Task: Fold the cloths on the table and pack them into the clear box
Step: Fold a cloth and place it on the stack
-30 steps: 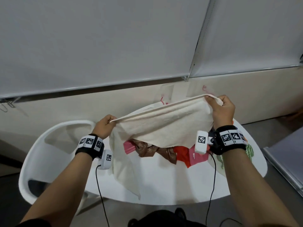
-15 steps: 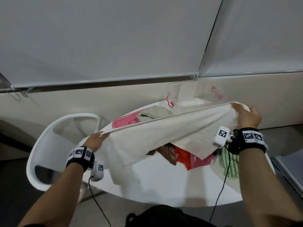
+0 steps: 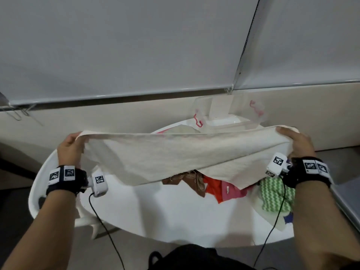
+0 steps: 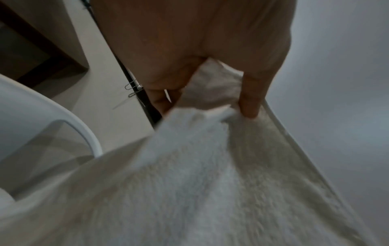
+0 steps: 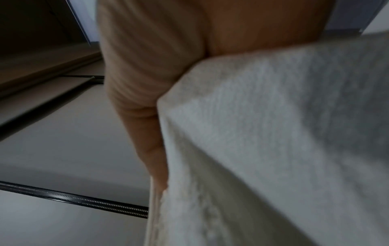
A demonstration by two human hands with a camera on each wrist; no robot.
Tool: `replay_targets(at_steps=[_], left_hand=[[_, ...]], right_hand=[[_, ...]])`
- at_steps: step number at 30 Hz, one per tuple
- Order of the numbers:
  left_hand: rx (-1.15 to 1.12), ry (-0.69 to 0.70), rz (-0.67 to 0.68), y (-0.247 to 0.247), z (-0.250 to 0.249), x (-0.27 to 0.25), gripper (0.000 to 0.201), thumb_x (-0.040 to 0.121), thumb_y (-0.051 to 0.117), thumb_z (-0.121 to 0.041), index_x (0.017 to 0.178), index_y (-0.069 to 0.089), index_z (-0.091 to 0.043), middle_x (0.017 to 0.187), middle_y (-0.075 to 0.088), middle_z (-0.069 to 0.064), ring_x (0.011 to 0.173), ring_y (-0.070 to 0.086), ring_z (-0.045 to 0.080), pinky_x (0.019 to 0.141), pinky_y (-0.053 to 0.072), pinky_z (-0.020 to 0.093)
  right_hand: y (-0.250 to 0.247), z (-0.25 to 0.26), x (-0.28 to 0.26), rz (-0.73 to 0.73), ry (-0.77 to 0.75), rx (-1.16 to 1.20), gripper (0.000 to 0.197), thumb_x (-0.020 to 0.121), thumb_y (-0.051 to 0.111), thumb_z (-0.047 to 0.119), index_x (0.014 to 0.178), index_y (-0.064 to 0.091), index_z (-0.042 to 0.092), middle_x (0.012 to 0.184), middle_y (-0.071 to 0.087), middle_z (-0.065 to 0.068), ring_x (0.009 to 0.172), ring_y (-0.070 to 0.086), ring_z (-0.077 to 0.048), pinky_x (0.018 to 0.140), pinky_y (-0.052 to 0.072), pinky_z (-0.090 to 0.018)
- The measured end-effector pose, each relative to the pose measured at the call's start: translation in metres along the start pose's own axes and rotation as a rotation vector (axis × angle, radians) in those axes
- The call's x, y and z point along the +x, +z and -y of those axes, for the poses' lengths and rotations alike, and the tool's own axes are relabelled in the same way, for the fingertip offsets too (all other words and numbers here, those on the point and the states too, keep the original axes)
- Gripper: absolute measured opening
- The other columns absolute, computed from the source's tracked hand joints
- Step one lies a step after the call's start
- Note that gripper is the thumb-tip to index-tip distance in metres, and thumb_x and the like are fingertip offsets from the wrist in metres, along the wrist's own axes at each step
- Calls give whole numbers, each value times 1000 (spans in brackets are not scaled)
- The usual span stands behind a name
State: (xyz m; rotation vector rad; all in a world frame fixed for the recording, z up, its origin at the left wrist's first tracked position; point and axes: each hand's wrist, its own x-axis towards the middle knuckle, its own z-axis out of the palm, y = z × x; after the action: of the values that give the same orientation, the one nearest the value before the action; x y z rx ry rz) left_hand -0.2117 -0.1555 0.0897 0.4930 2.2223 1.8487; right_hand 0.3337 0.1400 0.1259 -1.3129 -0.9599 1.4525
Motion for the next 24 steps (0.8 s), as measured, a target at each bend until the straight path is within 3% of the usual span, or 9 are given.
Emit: replay_targets(at_steps=[3,5,8,12,14,16,18,21,24], left_hand=[[-88,35,-63,4,-17,0,7,87,62,-22,91,66,-18,60,53,-8,49,43,1,47,35,15],[-39,23,-57,9,-14,3,16,85,61,-29,93,67,-17,64,53,1,53,45,10,47,38,19],[30,-3,-28,21,-4,3,25,85,64,-33,100,70,-14,69,59,2,56,49,17,49,40,22],[192,5,70,35,2,-8,24,85,70,-33,103,72,-18,93,70,4,82,63,21,77,52,31],[266,18,81,38,-1,-13,26,84,71,-35,103,73,-17,98,72,5,91,65,22,82,48,29],[329,33,98,39,-15,-18,26,84,70,-36,101,74,-17,96,72,5,87,63,20,79,45,27],[312,53,163,31,-39,-27,26,82,72,-40,93,74,-17,82,71,2,74,60,16,68,45,25],[176,89,400,6,-80,-44,32,89,67,-43,81,68,-12,61,58,-1,49,47,15,47,36,20],[-108,112,515,-16,-115,-46,25,97,57,-31,89,66,-10,66,66,-3,52,57,10,49,45,17]], right_hand=[[-4,6,-4,64,-37,21,23,71,79,16,90,67,13,83,64,-14,68,65,-26,67,56,-38],[-3,4,-8,96,-38,10,15,74,76,13,81,64,16,78,62,-11,64,62,-24,65,52,-33],[1,-6,-12,110,-16,-14,17,74,77,12,76,61,18,78,63,-12,64,62,-24,64,50,-32],[15,-24,-16,98,14,-122,13,74,82,20,75,68,22,77,67,-4,64,60,-20,61,50,-29],[16,-34,-15,108,11,-196,33,63,89,34,89,75,20,86,72,-4,72,63,-20,69,51,-32],[21,-28,-24,113,-9,-213,42,61,89,36,95,76,15,87,73,-5,75,64,-20,72,51,-32],[24,-9,-42,142,-36,-179,24,69,84,23,88,73,13,77,71,-3,65,64,-17,64,51,-28],[19,26,-66,234,-92,-113,27,61,83,20,81,65,16,69,70,-1,56,63,-14,54,52,-23],[15,52,-78,276,-178,-21,18,71,76,12,78,60,20,69,68,-1,58,62,-16,55,53,-23]])
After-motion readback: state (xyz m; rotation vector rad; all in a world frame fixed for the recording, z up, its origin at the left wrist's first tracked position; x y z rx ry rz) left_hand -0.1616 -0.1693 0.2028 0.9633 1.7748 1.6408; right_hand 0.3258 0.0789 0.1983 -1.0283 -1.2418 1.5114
